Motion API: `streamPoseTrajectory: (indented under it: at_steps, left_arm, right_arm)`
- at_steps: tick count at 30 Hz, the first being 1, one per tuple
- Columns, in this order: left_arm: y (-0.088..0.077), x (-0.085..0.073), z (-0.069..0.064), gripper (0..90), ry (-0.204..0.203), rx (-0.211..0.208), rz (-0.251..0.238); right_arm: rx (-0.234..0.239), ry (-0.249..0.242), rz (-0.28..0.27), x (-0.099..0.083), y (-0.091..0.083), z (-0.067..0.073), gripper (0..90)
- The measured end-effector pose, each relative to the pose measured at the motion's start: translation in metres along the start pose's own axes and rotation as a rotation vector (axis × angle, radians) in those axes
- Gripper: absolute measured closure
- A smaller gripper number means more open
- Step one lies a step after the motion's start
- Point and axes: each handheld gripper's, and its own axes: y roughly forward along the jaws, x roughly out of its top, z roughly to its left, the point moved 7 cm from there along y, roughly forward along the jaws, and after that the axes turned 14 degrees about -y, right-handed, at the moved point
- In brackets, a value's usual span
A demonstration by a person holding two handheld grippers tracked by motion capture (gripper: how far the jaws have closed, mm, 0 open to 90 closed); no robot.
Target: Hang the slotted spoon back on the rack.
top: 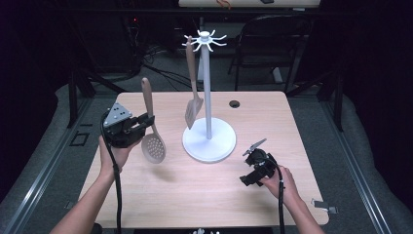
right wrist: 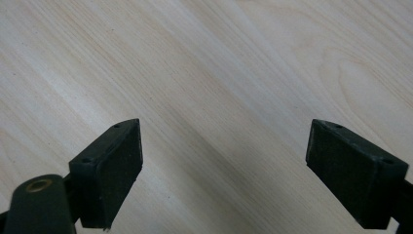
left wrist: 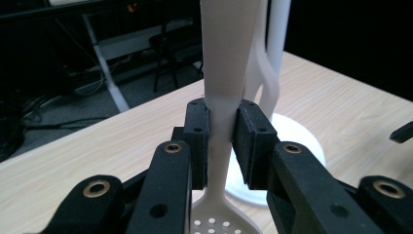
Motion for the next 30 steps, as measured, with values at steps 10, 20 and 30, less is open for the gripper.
streamPoseTrajectory:
  at_steps: [10,20,30]
  left_arm:
    - [0.018,0.011,-0.020,76.7,0.016,-0.044,0.010]
    - [0.031,0.029,-0.039,76.7,0.038,-0.057,0.008]
    - [0.043,0.053,-0.062,76.7,0.057,-0.076,-0.010]
  right_arm:
    - [-0.019,0.013,-0.026,0.002,-0.003,-0.001,12.9]
    - [-0.036,0.056,-0.020,-0.001,-0.005,-0.006,10.5]
    - [-0.033,0.079,-0.021,-0.001,-0.003,-0.008,8.7]
